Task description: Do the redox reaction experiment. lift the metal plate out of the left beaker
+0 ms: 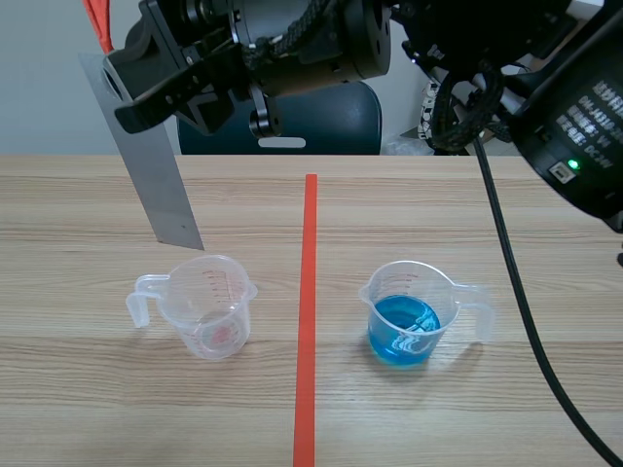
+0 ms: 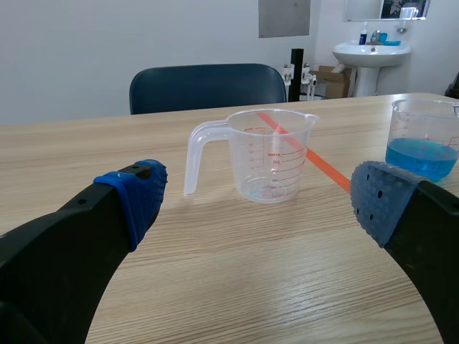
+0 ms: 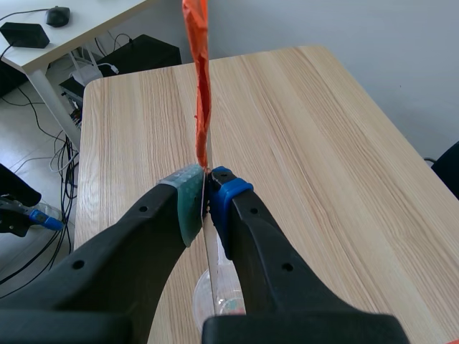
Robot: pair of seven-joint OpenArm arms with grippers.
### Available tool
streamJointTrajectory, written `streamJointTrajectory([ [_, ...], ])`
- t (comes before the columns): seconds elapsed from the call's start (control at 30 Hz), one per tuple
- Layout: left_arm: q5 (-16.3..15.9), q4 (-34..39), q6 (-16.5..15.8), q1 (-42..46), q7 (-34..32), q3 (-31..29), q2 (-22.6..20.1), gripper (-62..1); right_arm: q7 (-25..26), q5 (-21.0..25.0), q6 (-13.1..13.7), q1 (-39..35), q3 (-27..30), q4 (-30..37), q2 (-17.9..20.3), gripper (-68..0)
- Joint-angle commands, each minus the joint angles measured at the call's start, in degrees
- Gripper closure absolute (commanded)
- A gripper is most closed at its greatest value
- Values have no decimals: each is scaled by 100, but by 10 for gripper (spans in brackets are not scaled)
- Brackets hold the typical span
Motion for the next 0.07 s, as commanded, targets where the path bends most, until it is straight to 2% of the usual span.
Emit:
streamJointTrajectory([
  [0.0, -37, 59, -2, -15, -186, -22, -48, -542, 66, 46, 7, 118, 70, 133, -31, -6],
  [0.03, -37, 59, -2, -15, -186, -22, -48, -542, 66, 46, 7, 118, 70, 133, -31, -6],
])
